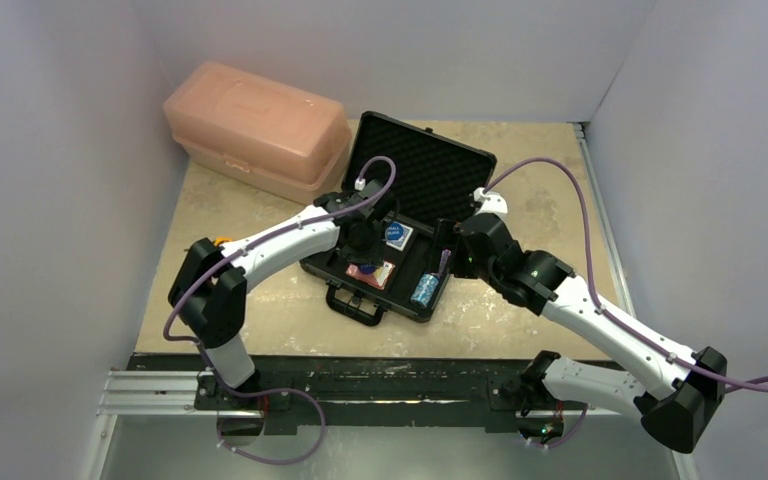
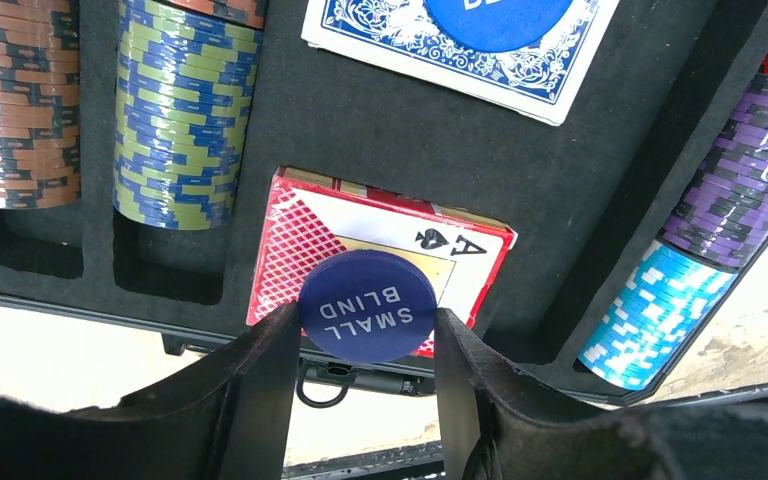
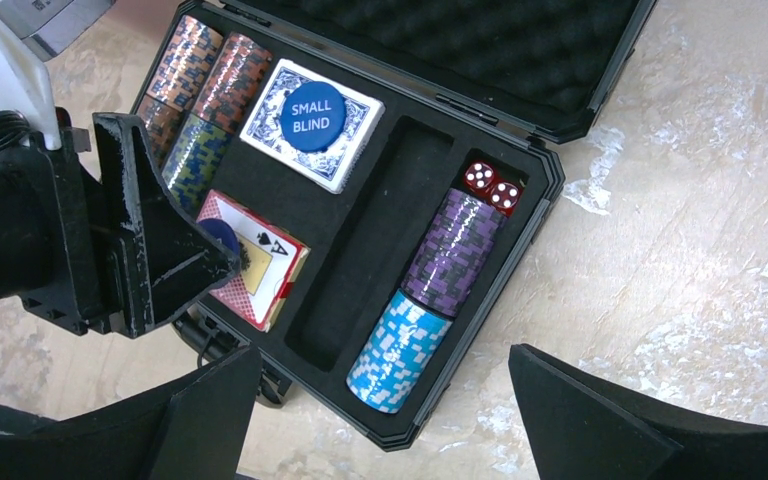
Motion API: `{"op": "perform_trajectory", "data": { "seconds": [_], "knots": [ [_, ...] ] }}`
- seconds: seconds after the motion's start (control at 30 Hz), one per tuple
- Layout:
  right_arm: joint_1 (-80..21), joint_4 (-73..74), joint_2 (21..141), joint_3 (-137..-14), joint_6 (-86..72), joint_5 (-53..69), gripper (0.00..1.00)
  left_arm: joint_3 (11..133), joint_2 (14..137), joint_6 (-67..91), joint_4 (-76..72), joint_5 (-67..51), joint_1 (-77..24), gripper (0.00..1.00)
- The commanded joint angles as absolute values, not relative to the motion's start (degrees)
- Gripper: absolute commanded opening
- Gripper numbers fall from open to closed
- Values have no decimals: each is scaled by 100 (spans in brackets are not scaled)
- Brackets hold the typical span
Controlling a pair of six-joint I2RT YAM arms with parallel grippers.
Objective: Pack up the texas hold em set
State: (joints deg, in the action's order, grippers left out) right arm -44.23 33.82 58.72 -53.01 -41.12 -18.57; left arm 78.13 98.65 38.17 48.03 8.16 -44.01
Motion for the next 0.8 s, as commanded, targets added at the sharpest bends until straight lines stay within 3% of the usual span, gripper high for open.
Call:
{"op": "perform_trajectory", "data": {
  "seconds": [0.0,0.3,0.5,0.77],
  "knots": [
    [-4412,3270,5817,-5269,-4132,-2021,99,8016,9920,3687,4764,912,-4441,33],
    [-4404,3278,5801,-5256,-4104,-2037,99,8035,9943,3736,4775,960,-4448,38],
    [-4407,3270,5792,-5269,-4087,-2039,99,7949,9826,3756,4717,1023,-4469,56],
    [-4405,3261,5801,-5284,-4078,-2023,99,7860,9605,3661,4569,1050,-4544,73]
  ]
}}
